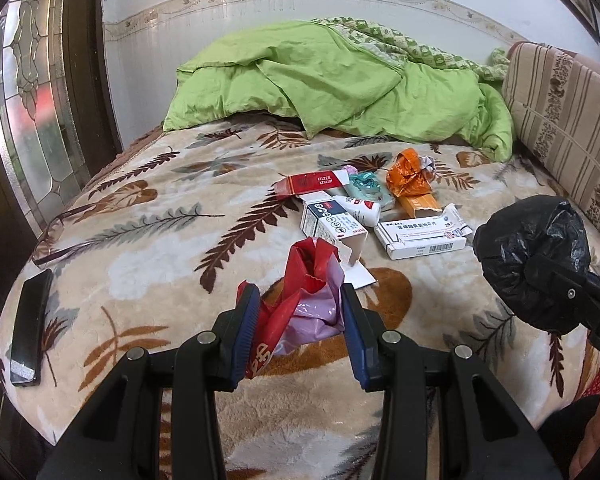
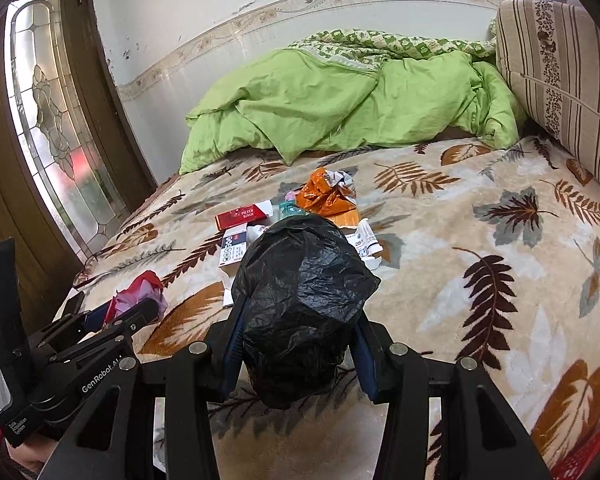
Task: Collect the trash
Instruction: 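Lift the red-purple wrapper and black bag off the bed with both tools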
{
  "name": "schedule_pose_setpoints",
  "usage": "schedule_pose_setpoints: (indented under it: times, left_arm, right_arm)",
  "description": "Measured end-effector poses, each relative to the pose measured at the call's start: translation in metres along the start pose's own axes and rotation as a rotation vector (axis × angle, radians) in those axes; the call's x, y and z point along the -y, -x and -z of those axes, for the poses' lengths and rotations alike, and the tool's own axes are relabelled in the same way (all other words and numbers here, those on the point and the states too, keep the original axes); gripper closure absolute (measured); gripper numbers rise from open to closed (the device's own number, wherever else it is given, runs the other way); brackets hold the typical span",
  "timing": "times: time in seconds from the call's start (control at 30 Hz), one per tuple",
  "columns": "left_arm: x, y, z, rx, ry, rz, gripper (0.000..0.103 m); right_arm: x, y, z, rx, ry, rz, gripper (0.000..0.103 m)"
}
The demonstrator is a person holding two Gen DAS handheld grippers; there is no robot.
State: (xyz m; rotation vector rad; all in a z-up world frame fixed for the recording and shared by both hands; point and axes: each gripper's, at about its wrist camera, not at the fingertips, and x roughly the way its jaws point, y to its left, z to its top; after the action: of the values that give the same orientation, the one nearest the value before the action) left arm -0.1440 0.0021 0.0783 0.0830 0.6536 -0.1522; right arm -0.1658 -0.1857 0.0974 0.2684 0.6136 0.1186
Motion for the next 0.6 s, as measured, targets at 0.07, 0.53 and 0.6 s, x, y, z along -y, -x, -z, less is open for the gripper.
schedule_pose_setpoints:
  times: [0.07,0.53,0.6]
  left_arm:
    - [-0.0006,-0.0009,-0.0003,-0.004,0.002,0.003,0.064]
    - [-0.0021,-0.0076,-0.0011,-0.018,0.008,0.007,0.064]
    - [-0.0025,-0.0089,-0.0011,-0.021,0.009,0.007,0.064]
  right_arm:
    - [-0.0012,-0.0015,0.0005,-0.004,0.005,0.0,0.053]
    - [-0.0028,-0.0082,0.0003,-0.023,0.006,-0.004,0.053]
    - [-0.0028,-0.0086,0.0005,-0.024,0.006,-0.005,0.053]
